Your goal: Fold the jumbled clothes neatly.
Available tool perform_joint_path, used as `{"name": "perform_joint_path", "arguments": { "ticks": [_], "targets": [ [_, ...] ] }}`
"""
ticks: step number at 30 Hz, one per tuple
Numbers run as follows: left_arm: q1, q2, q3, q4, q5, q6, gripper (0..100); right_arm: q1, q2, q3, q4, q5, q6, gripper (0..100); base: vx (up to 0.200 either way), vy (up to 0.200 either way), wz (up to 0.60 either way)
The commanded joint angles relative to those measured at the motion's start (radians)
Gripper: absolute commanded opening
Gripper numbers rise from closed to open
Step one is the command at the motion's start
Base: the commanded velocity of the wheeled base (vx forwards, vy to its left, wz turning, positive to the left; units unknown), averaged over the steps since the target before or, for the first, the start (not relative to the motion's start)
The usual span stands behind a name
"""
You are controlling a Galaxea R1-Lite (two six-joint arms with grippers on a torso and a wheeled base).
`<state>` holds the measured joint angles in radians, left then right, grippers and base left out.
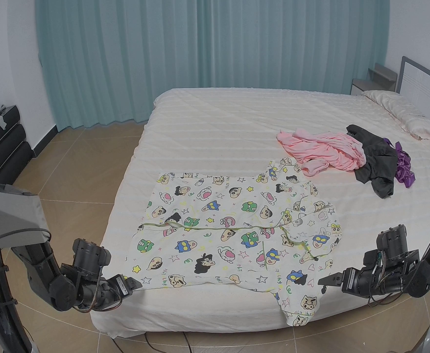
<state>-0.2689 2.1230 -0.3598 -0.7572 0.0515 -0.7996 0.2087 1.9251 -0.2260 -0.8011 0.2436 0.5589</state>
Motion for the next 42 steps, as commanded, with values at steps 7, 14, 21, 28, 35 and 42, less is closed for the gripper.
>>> {"name": "perform_joint_path", "arguments": {
  "ticks": [7, 14, 21, 28, 35, 42],
  "targets": [
    [-0.073, 0.137, -0.107, -0.001, 0.162, -0.033, 100, 0.044, 0.008, 0.057, -0.106, -0.003, 0.007, 100, 0.000, 0.000, 0.00],
    [-0.067, 0.164, -0.185, 0.004, 0.166, -0.059, 100, 0.046, 0.006, 0.060, -0.106, -0.001, 0.009, 100, 0.000, 0.000, 0.00],
    [-0.064, 0.175, -0.220, 0.009, 0.177, -0.078, 0, 0.052, 0.025, 0.079, -0.106, 0.002, 0.006, 100, 0.000, 0.000, 0.00],
    [-0.059, 0.170, -0.212, 0.007, 0.222, -0.079, 0, 0.052, 0.057, 0.080, -0.109, -0.004, -0.004, 100, 0.000, 0.000, 0.00],
    [-0.050, 0.138, -0.220, 0.006, 0.223, -0.081, 0, 0.049, 0.120, 0.028, -0.139, -0.014, -0.005, 100, 0.000, 0.000, 0.00],
    [-0.036, 0.081, -0.254, 0.001, 0.226, -0.082, 0, 0.044, 0.293, -0.102, -0.162, -0.116, -0.070, 100, 0.000, 0.000, 0.00]
  ]
}}
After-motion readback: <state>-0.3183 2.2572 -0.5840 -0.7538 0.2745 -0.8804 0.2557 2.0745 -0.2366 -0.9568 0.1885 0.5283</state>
